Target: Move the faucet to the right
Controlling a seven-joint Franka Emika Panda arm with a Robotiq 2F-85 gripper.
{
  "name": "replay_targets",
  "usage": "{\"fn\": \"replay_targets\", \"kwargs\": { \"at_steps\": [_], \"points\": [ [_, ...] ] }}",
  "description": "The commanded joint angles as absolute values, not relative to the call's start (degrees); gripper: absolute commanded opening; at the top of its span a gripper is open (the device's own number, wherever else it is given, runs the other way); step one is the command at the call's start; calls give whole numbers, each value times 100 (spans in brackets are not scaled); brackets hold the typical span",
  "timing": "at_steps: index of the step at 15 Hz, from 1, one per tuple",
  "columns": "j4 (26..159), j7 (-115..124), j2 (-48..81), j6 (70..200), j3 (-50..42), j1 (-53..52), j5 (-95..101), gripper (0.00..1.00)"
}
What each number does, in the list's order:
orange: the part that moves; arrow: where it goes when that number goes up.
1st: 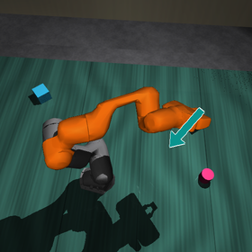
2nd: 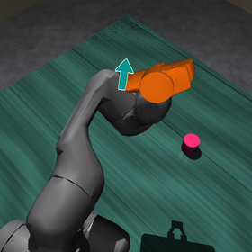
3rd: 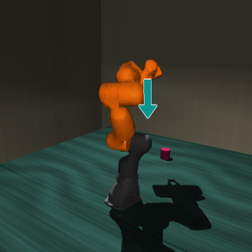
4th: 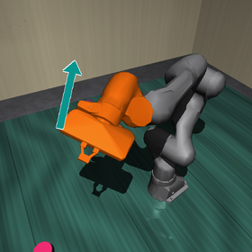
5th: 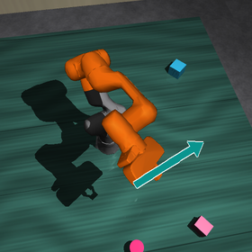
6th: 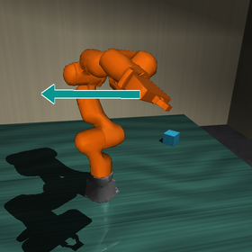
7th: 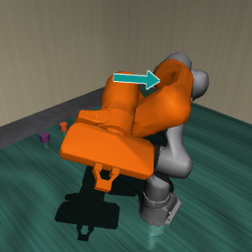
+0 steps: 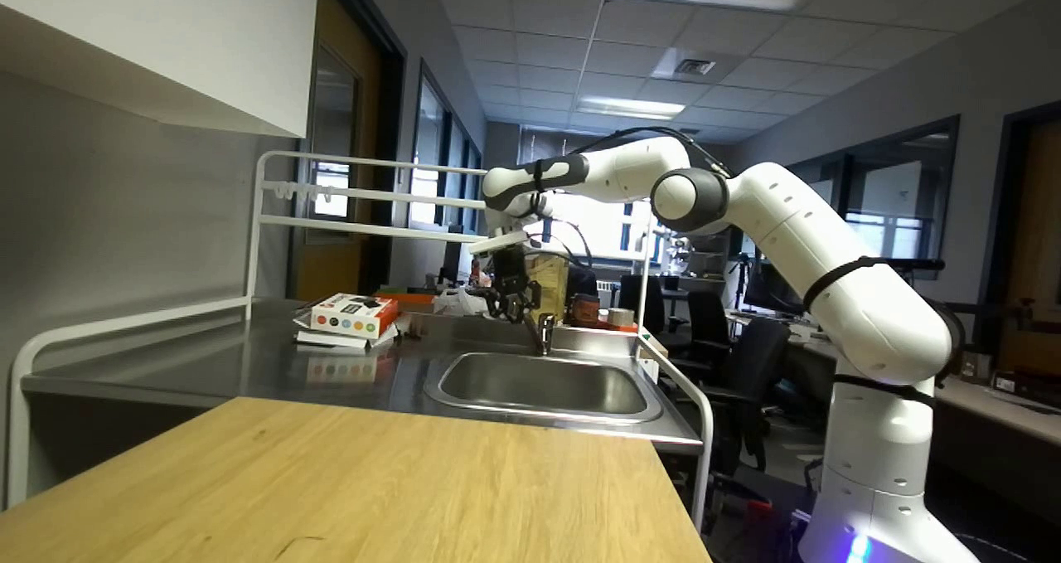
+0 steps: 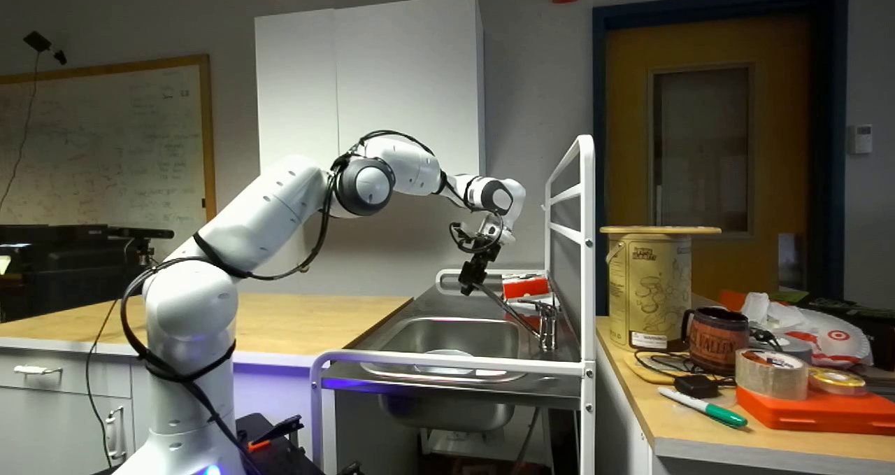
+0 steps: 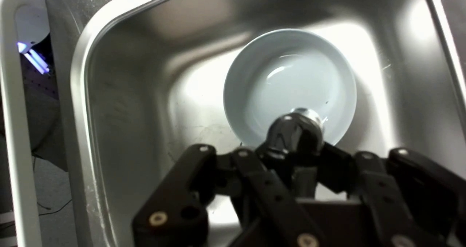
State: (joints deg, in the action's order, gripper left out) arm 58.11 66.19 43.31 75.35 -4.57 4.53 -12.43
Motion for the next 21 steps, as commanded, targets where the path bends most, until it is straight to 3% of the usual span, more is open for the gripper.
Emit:
{"fn": "replay_targets", "kwargs": {
  "at_steps": [1,21],
  "points": [
    [5347,6470,4560,7284,-451,534,-1291,7],
    [5482,6283,4903,6928,-482,795,-904,7]
  ]
}}
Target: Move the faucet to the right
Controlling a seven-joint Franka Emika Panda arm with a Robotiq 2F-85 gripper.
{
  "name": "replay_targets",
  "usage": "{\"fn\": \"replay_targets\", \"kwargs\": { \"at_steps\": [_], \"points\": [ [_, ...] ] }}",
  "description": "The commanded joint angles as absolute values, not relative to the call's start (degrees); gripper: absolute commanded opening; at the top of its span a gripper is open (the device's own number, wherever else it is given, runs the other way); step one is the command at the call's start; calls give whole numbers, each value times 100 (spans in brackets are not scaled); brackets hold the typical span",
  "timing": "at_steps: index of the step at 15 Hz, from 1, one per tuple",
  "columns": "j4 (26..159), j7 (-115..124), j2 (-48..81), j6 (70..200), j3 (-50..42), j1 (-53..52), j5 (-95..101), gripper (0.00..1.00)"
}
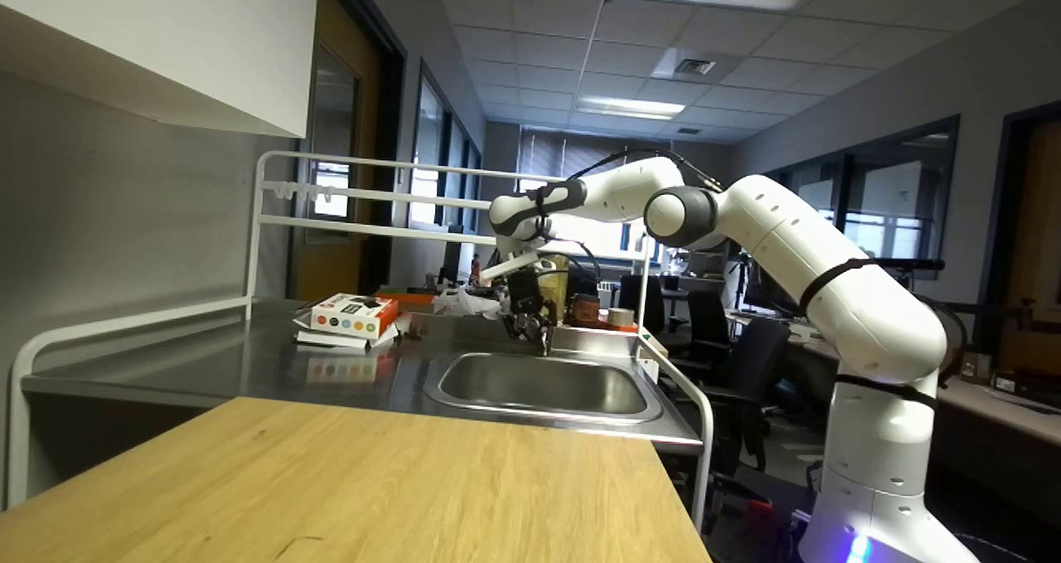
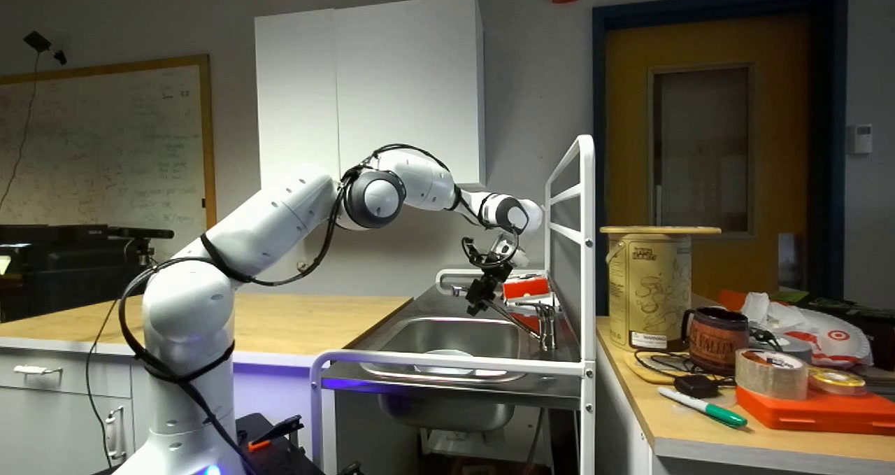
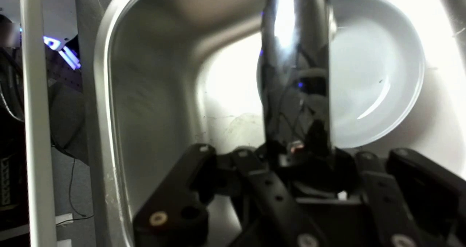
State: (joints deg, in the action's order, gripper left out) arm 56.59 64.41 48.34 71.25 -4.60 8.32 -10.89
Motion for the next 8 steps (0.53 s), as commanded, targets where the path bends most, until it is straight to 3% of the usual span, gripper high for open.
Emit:
{"fn": "replay_targets", "kwargs": {
  "at_steps": [1,8],
  "points": [
    [5507,6260,4888,6922,-487,778,-844,7],
    [5786,6077,4849,6996,-492,795,-560,7]
  ]
}}
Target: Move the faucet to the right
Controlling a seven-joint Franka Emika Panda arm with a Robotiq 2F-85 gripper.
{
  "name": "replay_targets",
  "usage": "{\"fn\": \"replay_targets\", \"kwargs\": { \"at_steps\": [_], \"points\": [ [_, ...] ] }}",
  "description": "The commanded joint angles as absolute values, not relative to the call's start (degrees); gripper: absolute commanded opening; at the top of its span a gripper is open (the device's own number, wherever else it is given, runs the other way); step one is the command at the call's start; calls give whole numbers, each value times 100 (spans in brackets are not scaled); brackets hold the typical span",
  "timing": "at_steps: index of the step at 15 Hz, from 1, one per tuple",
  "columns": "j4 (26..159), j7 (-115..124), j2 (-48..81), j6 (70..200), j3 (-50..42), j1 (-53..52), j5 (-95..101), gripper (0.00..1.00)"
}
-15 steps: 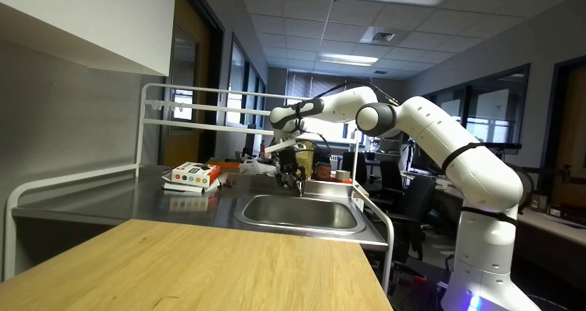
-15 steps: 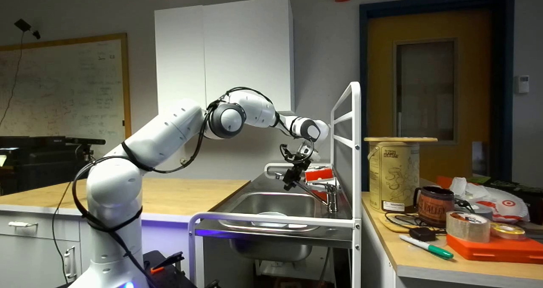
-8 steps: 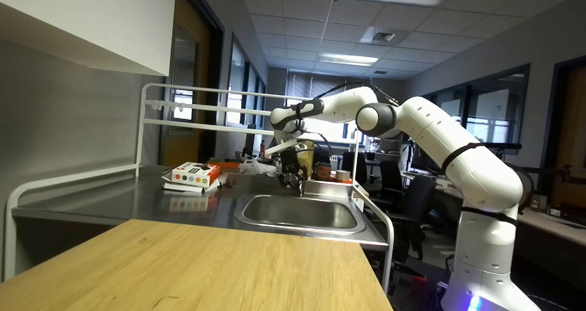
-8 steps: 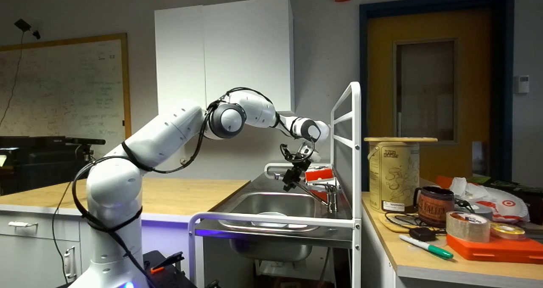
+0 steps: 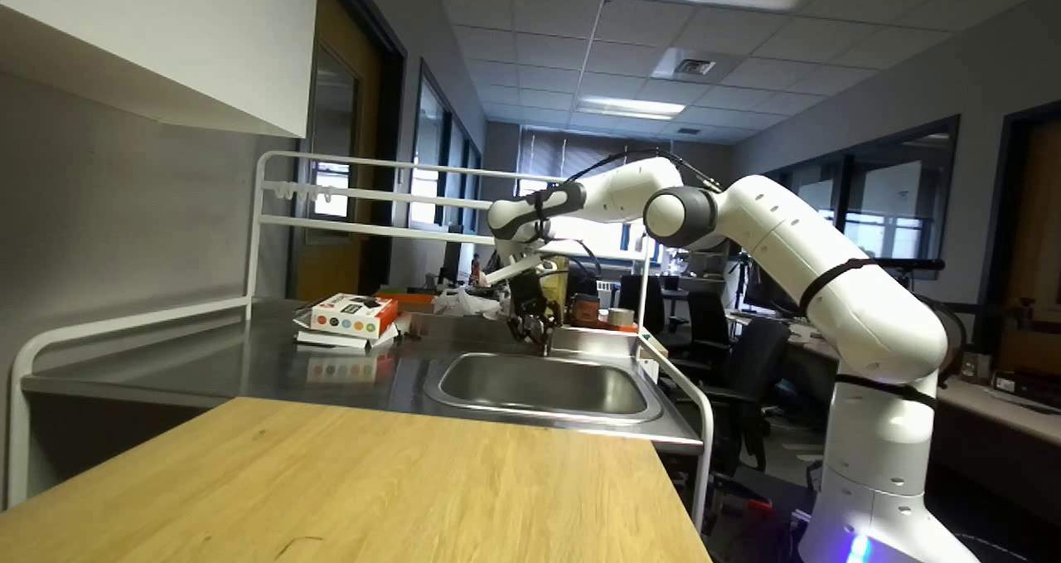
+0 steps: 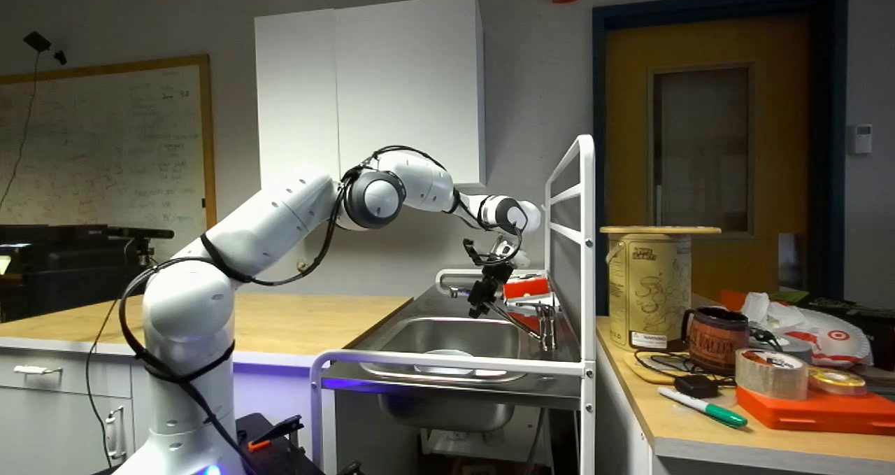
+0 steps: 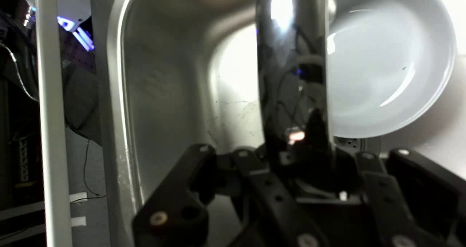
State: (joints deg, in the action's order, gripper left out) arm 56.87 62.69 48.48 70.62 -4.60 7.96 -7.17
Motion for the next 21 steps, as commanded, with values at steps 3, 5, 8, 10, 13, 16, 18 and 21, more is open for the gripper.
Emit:
{"fn": "replay_targets", "kwargs": {
  "at_steps": [3,5,8,10,13,16,18,21],
  "points": [
    [5921,6033,4821,7049,-491,812,-472,7],
    [5978,6009,4802,7077,-491,817,-425,7],
    [6102,5941,4760,7143,-490,829,-366,7],
    [6169,5907,4739,7176,-493,846,-345,7],
    [6197,5842,4734,7173,-494,852,-312,6],
    [6183,5832,4738,7162,-498,850,-288,6],
    [6169,5832,4742,7148,-497,853,-284,6],
    [6151,5827,4747,7130,-496,855,-277,6]
  ]
}}
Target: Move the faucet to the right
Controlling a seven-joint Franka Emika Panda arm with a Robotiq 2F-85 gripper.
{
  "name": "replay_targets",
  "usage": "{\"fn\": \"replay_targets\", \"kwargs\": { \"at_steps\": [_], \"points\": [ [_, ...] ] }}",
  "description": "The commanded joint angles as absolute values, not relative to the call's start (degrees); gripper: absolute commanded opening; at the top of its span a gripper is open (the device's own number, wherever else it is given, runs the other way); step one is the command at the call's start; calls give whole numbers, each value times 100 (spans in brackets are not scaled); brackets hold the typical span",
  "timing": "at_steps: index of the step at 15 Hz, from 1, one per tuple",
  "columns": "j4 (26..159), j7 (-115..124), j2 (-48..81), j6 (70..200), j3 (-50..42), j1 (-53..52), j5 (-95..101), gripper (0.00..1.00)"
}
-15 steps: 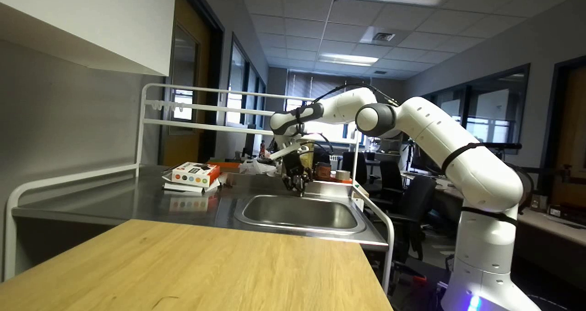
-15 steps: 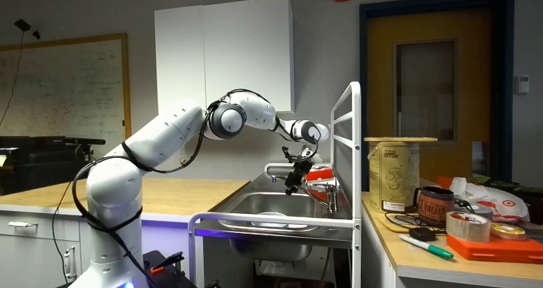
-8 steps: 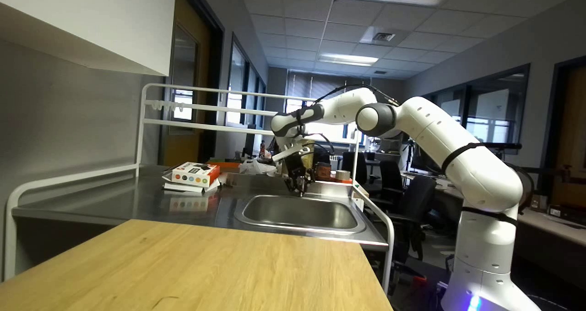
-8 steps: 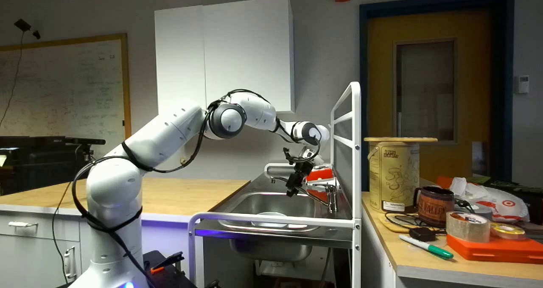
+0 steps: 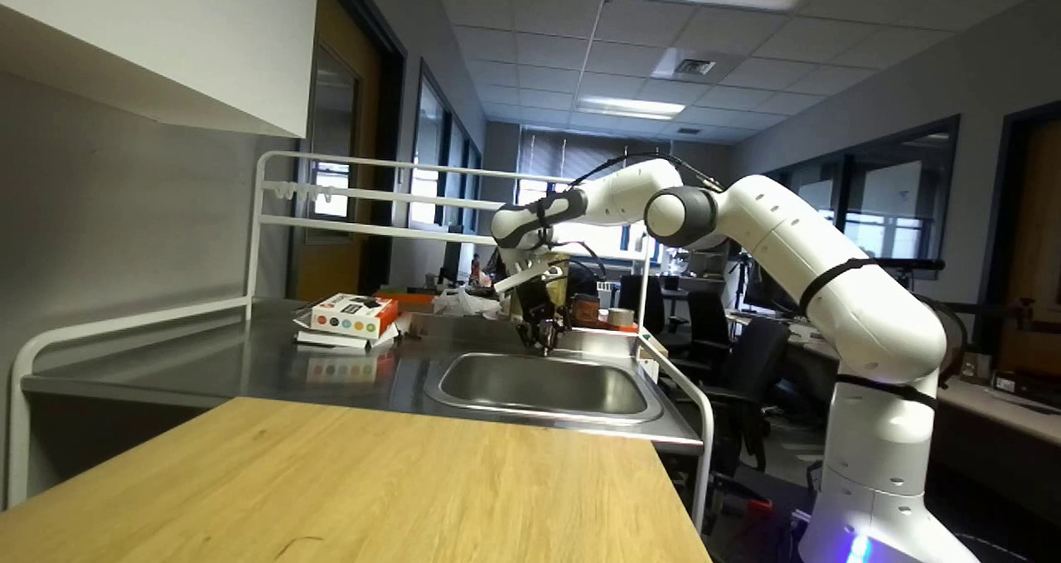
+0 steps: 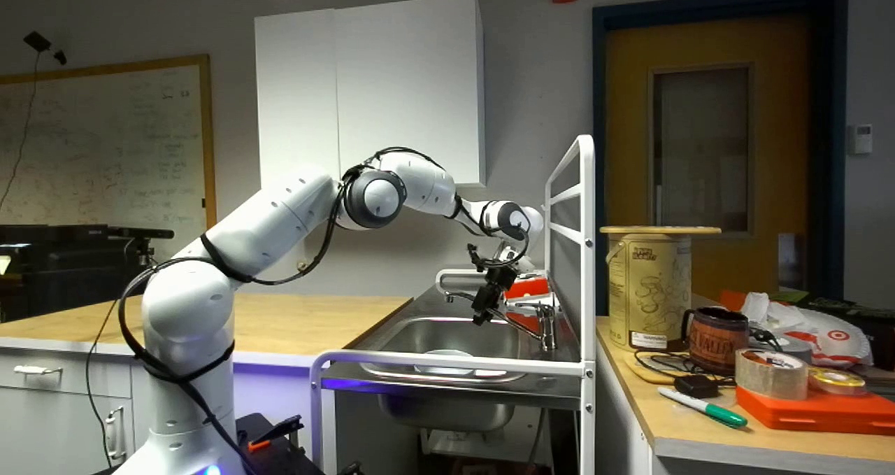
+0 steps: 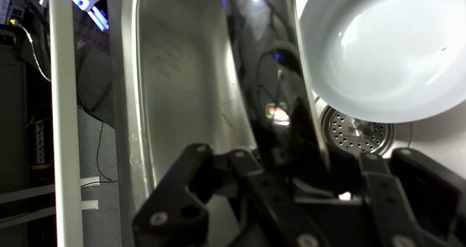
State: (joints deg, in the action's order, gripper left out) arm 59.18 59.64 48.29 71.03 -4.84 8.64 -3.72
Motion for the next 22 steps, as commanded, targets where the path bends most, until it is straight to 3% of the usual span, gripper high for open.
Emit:
{"fn": "replay_targets", "kwargs": {
  "at_steps": [1,22],
  "points": [
    [6151,5827,4746,7128,-496,855,-274,6],
    [6160,5817,4739,7021,-677,735,-270,6]
  ]
}}
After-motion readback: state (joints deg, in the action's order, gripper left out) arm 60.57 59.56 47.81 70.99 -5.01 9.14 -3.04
